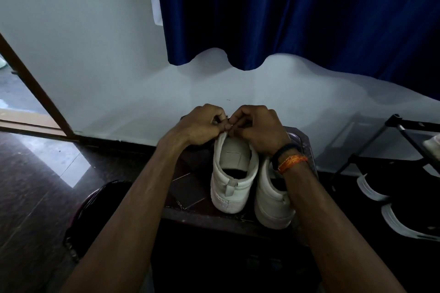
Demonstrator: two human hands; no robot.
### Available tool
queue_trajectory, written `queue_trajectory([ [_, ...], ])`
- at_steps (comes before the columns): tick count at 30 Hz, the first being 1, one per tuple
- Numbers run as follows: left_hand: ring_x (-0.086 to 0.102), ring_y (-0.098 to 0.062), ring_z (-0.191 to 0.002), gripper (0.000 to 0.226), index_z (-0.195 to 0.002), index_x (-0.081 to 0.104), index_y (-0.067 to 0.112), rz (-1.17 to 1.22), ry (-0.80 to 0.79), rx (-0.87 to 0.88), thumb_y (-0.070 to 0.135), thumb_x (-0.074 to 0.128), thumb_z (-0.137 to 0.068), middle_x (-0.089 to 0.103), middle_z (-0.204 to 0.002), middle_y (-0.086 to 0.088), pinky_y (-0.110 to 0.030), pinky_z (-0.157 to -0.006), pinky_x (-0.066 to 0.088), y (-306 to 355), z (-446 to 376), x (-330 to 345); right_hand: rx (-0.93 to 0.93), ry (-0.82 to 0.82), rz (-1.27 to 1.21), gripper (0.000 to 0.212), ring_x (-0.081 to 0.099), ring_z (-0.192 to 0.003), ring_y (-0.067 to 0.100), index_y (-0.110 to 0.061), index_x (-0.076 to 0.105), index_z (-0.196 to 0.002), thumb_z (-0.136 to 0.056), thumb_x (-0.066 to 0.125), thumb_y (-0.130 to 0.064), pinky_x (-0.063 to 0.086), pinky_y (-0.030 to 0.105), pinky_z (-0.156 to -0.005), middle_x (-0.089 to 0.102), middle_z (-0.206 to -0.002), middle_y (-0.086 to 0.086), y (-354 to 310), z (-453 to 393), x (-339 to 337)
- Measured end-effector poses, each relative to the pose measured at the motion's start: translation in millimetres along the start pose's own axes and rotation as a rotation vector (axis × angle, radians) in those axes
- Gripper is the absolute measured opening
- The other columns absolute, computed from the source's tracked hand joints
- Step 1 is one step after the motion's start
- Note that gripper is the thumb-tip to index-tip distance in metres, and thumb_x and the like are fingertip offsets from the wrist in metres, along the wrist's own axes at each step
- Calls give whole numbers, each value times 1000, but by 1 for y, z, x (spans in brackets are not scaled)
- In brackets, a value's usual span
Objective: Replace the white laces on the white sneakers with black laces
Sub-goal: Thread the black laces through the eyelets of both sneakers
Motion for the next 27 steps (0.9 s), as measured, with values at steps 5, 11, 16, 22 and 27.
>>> queue_trajectory([
  [5,66,-8,-92,12,-82,66,31,17,46,5,35,70,-93,70,-90,16,-46,-92,54,-4,2,3,-4,-4,13,23,70,-83,4,-27,74,-87,-75,73,-7,58,34,-86,75,-77,-9,0,3,0],
  [11,51,-15,-109,14,-87,64,16,59,200,110,27,67,-95,56,-115,1,-31,-93,43,-6,5,2,-43,-37,40,24,71,-83,4,-23,75,-90,-76,73,-3,58,34,-87,76,-81,-7,-3,5,-1],
  [16,37,-15,-122,11,-92,66,19,36,499,168,29,67,-94,50,-129,2,-31,-102,32,-2,7,-13,-46,-57,38,25,71,-81,2,-22,75,-92,-76,75,-2,59,34,-86,76,-81,-7,-3,4,-1],
  [22,62,-11,-81,22,-89,65,9,406,413,168,30,65,-97,69,-87,-4,-18,-72,49,13,7,-12,-103,-12,112,20,69,-84,5,-26,76,-97,-82,73,-13,55,31,-86,76,-83,-10,-5,4,-1],
  [27,60,-11,-67,22,-86,64,10,492,354,207,29,66,-96,65,-72,4,-35,-67,52,25,6,3,-165,-21,82,6,66,-81,8,-24,79,-87,-87,74,-27,52,33,-81,75,-85,-10,-13,3,0],
])
Point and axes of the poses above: each hand's wrist, its own z-axis away from the middle knuckle, its own x-axis out of the palm, y = z × x, the point moved 2 cm from there along -z, towards the middle knuckle
